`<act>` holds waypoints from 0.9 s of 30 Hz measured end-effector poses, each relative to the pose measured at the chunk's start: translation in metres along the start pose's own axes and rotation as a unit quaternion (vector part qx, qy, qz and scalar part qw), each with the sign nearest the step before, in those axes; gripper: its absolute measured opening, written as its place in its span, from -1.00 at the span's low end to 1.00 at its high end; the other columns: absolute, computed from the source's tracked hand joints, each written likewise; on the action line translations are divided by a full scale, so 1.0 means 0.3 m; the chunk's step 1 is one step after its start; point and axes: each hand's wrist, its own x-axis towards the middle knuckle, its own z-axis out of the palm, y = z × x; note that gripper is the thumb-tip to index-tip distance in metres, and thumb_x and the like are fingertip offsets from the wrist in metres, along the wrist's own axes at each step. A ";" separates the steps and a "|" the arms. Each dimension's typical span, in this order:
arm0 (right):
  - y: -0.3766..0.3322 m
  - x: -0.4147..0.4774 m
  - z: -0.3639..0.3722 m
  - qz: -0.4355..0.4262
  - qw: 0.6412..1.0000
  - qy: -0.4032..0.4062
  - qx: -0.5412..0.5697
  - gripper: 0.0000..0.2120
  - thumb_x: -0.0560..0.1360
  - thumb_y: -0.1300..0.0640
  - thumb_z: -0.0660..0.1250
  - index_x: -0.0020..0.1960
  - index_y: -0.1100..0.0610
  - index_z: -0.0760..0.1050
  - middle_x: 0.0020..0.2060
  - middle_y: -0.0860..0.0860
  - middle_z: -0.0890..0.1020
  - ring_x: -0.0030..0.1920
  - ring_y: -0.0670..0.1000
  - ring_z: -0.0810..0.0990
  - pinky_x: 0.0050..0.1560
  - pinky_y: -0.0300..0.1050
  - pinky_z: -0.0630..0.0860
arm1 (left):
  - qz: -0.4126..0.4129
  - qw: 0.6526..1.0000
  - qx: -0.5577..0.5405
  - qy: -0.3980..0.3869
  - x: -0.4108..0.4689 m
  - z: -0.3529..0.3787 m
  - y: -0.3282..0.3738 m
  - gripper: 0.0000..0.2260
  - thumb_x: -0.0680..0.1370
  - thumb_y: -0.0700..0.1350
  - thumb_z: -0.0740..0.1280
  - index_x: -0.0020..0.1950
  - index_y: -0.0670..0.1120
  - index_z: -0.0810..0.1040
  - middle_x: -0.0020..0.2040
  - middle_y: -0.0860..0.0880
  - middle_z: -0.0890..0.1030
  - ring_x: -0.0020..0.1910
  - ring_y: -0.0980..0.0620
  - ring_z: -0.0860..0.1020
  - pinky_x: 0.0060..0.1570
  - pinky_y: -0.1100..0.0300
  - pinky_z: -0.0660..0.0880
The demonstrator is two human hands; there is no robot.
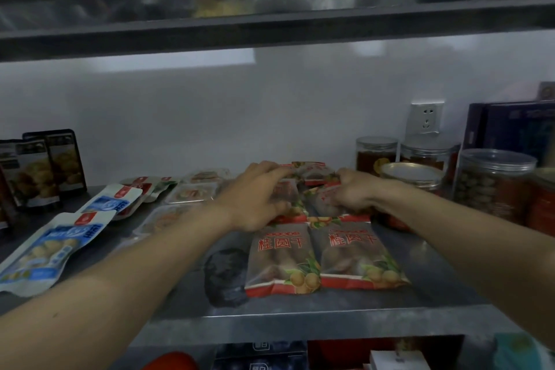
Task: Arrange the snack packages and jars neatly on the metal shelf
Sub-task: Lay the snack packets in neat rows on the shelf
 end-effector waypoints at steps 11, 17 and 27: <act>0.021 0.047 0.029 0.069 0.971 0.155 0.170 -0.42 0.44 0.33 0.41 0.38 0.28 0.26 0.21 0.22 0.51 0.20 0.18 0.53 0.16 -0.02 0.54 | 0.033 0.994 -0.008 0.100 -0.016 0.003 0.017 -0.43 0.55 0.02 0.32 0.52 0.03 0.19 0.47 -0.02 0.29 0.43 -0.01 0.23 0.41 0.04 0.23; -0.003 0.000 -0.004 -0.097 0.909 0.362 0.181 -0.31 0.46 0.31 0.41 0.50 0.15 0.18 0.26 0.15 0.46 0.26 0.14 0.47 0.24 -0.06 0.46 | -0.055 0.966 -0.177 0.179 -0.005 -0.021 0.039 -0.49 0.55 -0.02 0.35 0.46 -0.02 0.29 0.34 -0.04 0.44 0.30 0.00 0.41 0.20 0.20 0.38; -0.050 -0.154 -0.061 -0.166 0.787 0.108 0.584 -0.80 0.51 0.16 0.39 0.12 0.13 0.53 -0.04 0.12 0.72 -0.03 0.09 0.71 0.07 0.07 0.61 | -0.078 0.755 -0.637 0.136 0.036 -0.045 0.208 -0.78 0.54 -0.25 0.35 0.17 -0.08 0.52 0.00 -0.09 0.68 -0.09 -0.02 0.68 -0.20 0.17 0.63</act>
